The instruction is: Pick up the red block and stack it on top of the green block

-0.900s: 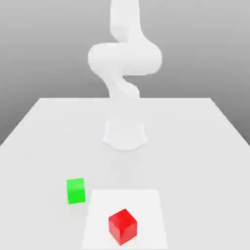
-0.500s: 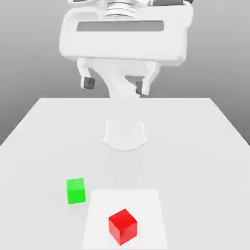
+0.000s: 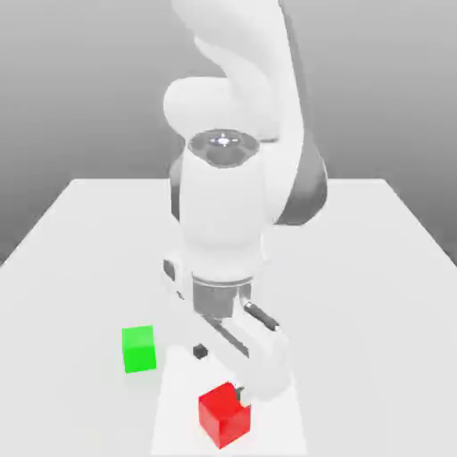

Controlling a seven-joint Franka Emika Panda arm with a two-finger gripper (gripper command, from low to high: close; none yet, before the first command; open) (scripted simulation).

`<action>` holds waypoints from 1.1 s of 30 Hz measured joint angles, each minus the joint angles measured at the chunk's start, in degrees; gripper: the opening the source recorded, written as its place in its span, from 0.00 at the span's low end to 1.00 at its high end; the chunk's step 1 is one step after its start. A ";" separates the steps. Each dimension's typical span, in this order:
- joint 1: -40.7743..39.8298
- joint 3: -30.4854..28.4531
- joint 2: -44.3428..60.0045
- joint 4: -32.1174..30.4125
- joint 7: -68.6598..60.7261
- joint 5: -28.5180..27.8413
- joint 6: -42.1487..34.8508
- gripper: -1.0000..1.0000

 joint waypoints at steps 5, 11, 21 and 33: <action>2.16 -2.72 5.64 0.83 2.19 -2.71 4.57 0.00; 1.64 -2.05 4.28 0.61 1.65 -1.93 3.57 0.00; -6.67 -3.38 -14.59 -9.63 5.99 7.76 -5.24 0.00; -15.29 -7.29 -17.12 -20.47 19.94 7.78 3.71 0.00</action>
